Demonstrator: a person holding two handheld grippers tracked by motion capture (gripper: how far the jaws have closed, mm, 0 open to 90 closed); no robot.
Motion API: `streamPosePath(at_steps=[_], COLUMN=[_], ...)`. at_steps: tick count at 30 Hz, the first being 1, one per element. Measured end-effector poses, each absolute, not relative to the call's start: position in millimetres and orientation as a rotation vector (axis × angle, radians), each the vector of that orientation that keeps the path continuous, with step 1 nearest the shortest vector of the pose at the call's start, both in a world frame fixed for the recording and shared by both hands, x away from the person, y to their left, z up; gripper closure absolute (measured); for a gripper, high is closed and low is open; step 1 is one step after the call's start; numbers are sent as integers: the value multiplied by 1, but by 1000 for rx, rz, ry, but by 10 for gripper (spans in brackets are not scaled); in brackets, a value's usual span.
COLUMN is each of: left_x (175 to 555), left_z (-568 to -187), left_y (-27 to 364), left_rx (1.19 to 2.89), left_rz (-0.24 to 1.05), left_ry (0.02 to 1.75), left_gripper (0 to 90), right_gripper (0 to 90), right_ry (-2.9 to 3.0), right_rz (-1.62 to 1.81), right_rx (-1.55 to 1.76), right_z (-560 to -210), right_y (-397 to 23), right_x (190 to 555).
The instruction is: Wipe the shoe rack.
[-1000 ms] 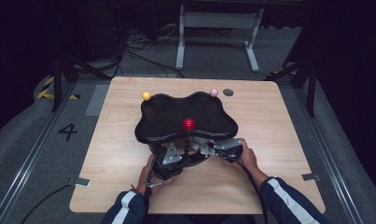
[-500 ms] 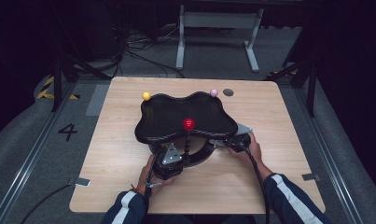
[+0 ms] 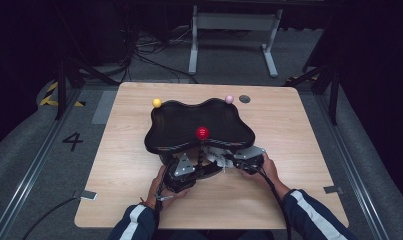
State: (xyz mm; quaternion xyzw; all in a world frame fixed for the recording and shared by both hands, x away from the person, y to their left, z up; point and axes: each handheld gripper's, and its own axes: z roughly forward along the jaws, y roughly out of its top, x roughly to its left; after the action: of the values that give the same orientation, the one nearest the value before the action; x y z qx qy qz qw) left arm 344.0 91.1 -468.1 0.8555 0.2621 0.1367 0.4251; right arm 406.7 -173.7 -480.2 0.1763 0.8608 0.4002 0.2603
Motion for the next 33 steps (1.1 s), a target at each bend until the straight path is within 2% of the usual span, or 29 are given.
streamPosePath(at_steps=[9, 14, 16, 22, 33], left_x=[344, 343, 341, 339, 340], left_z=[-468, -467, -467, -461, -462], left_y=[91, 94, 94, 98, 92], left_rx=[2128, 2141, 2101, 2118, 2100], left_rz=[330, 346, 345, 369, 356], left_ry=[672, 667, 678, 653, 674], left_gripper=[745, 707, 709, 742, 748], right_gripper=[788, 786, 785, 784, 780], right_ry=[2244, 2249, 2257, 2285, 2344], right_rz=[1001, 982, 984, 999, 1015], right_rx=[646, 670, 664, 609, 544], right_z=[-481, -483, -483, -484, -481], right_y=[-188, -196, -197, -191, -188], right_x=[436, 441, 440, 428, 415])
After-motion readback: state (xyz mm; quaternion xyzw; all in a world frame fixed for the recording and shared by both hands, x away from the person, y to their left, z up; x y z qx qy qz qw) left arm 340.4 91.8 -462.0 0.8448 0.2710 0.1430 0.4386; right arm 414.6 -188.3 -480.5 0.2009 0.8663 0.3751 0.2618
